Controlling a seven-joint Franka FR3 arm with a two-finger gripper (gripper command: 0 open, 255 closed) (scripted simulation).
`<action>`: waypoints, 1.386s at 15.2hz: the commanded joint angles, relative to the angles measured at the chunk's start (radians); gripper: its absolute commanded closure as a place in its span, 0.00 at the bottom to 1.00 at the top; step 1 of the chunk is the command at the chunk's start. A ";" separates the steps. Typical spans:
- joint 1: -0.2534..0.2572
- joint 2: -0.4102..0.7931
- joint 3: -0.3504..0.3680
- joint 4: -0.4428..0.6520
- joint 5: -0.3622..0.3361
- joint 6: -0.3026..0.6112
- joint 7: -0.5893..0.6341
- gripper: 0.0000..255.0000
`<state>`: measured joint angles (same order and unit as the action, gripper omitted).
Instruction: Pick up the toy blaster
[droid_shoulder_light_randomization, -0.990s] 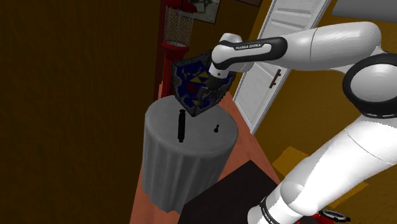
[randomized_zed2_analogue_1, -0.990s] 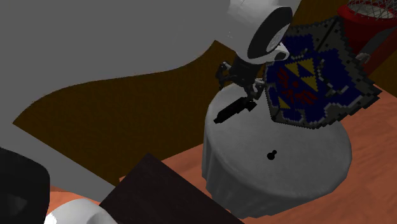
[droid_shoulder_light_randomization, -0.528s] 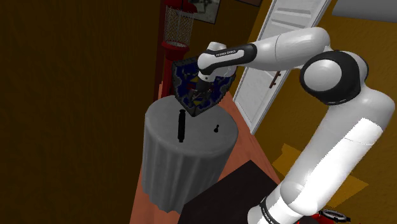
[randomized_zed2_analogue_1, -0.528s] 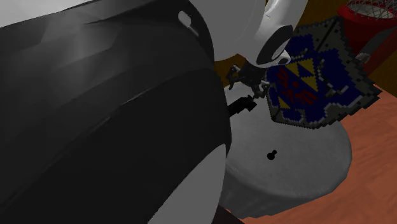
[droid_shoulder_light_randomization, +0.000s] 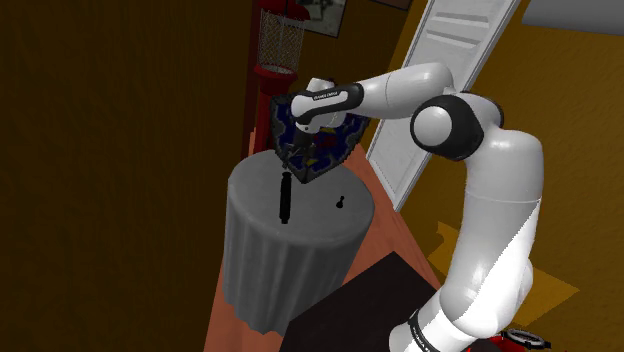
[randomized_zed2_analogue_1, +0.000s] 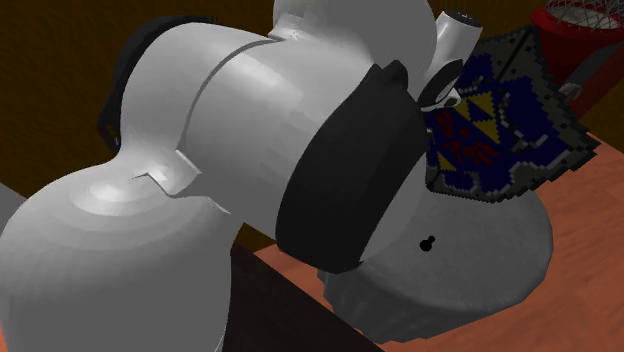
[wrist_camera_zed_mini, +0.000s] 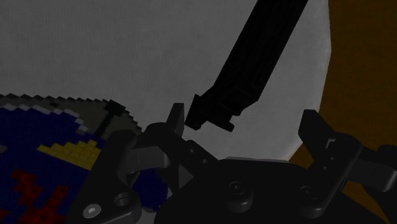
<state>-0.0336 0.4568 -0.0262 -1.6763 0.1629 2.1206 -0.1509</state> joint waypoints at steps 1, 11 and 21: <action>-0.002 0.079 0.001 0.088 0.001 -0.005 0.002 0.00; -0.006 0.224 0.005 0.177 0.008 0.054 -0.007 0.00; -0.006 0.227 0.005 0.182 0.008 0.051 -0.007 1.00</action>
<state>-0.0400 0.6828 -0.0208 -1.4938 0.1709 2.1724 -0.1574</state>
